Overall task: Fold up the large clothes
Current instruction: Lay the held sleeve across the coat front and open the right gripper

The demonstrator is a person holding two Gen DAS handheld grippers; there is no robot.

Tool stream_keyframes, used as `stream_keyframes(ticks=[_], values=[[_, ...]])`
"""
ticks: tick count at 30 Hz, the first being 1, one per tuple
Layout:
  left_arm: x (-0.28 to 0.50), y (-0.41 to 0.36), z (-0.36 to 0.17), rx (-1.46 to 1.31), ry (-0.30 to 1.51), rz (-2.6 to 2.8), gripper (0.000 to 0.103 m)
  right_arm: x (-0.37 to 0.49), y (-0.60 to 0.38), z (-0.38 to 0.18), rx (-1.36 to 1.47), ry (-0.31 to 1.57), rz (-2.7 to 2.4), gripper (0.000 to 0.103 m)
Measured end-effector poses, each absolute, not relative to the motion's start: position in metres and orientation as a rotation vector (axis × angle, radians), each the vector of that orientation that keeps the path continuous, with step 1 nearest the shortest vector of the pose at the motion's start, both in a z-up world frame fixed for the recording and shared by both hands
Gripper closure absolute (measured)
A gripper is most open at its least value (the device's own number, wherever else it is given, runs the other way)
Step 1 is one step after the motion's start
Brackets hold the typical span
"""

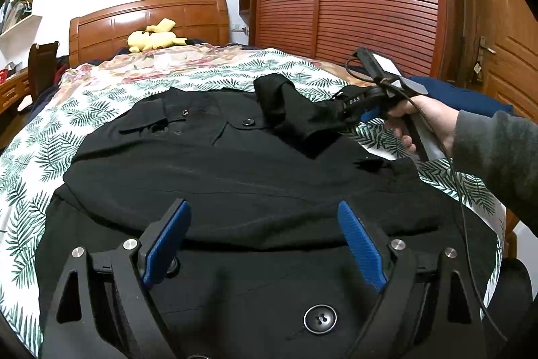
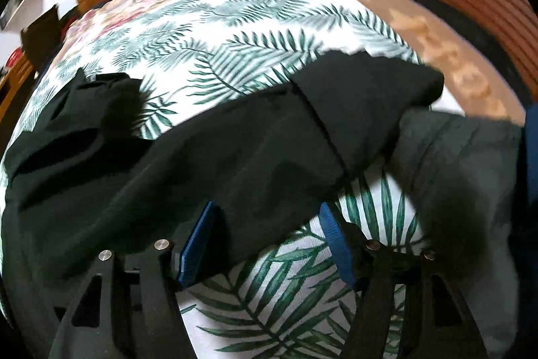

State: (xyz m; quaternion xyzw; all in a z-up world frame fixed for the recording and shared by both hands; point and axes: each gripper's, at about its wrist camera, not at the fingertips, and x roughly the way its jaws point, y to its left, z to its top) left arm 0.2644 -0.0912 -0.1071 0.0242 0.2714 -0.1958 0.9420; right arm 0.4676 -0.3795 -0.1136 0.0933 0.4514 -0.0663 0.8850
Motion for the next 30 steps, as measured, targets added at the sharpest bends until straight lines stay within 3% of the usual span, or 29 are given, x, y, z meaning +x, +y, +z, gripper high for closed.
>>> stream_keyframes(ticks=[7, 17, 19, 20, 21, 22, 30], values=[[0.264, -0.092, -0.107, 0.051, 0.554, -0.400, 0.014, 0.476, -0.388, -0.119, 0.214, 0.991, -0.137, 0.024], [0.264, -0.093, -0.106, 0.057, 0.551, -0.400, 0.014, 0.489, -0.382, -0.120, 0.138, 0.973, -0.150, 0.024], [0.264, -0.093, -0.106, 0.057, 0.551, -0.400, 0.014, 0.489, -0.375, -0.117, 0.109, 0.951, -0.113, 0.055], [0.263, -0.093, -0.106, 0.057, 0.551, -0.401, 0.014, 0.491, -0.371, -0.117, 0.082, 0.953, -0.095, 0.065], [0.263, -0.094, -0.106, 0.057, 0.550, -0.401, 0.014, 0.492, -0.367, -0.118, 0.061, 0.965, -0.080, 0.083], [0.262, -0.094, -0.106, 0.057, 0.549, -0.401, 0.014, 0.491, -0.363, -0.118, 0.043, 0.970, -0.073, 0.092], [0.255, -0.094, -0.102, 0.072, 0.531, -0.397, 0.014, 0.453, -0.329, -0.075, -0.096, 0.814, -0.054, 0.097]])
